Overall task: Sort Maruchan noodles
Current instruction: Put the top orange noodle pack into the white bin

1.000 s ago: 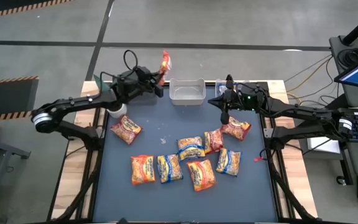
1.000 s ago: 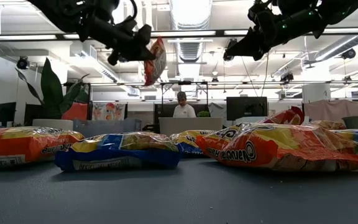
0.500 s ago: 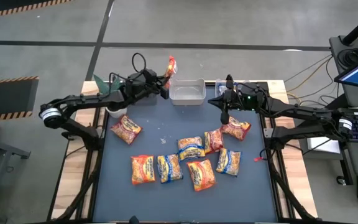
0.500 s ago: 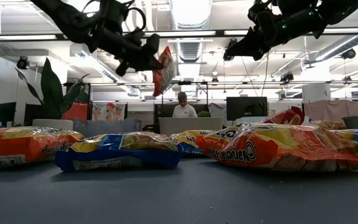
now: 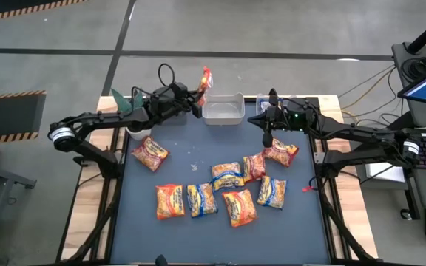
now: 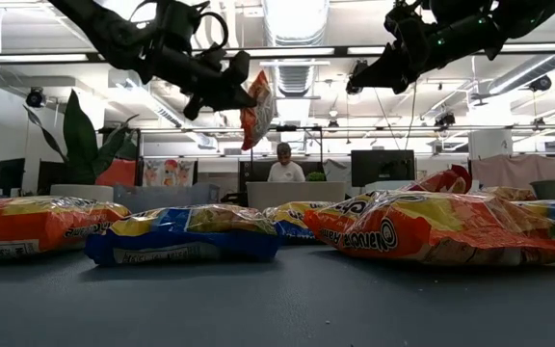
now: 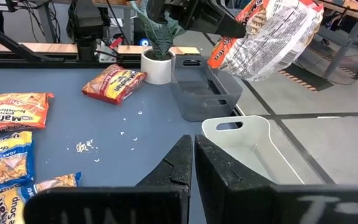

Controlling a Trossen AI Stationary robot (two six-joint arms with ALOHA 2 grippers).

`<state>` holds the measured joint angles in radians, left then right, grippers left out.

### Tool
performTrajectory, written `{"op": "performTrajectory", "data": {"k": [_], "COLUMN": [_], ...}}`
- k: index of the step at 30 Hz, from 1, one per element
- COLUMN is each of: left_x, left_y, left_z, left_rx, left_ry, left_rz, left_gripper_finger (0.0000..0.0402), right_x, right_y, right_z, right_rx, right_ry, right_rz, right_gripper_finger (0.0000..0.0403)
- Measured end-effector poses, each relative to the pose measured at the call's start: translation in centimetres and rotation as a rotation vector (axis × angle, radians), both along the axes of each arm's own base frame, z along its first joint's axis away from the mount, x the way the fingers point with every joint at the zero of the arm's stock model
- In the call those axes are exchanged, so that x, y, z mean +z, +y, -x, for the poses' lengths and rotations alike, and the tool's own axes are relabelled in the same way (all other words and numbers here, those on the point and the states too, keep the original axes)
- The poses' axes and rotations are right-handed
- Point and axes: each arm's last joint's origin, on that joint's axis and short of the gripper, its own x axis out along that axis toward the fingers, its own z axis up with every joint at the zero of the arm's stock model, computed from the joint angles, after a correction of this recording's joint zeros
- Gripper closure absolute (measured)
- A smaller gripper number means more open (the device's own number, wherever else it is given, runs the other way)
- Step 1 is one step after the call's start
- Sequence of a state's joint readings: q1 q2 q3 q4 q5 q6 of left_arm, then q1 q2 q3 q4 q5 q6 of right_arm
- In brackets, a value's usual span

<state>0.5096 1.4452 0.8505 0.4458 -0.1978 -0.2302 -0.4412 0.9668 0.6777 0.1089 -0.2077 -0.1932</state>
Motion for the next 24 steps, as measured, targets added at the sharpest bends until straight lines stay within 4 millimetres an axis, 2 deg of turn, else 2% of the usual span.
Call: {"op": "performTrajectory", "data": {"k": [24], "left_x": [-0.90], "left_y": [0.23], "left_z": [-0.40], "left_rx": [0.006], "left_ry": [0.012], "left_rz": [0.032], "left_gripper_finger": [0.0384], "right_x": [0.00], "right_y": [0.00], "right_z": [0.00], "right_rx": [0.000], "right_ry": [0.000], "right_rz": [-0.002], "right_gripper_finger": [0.0394]}}
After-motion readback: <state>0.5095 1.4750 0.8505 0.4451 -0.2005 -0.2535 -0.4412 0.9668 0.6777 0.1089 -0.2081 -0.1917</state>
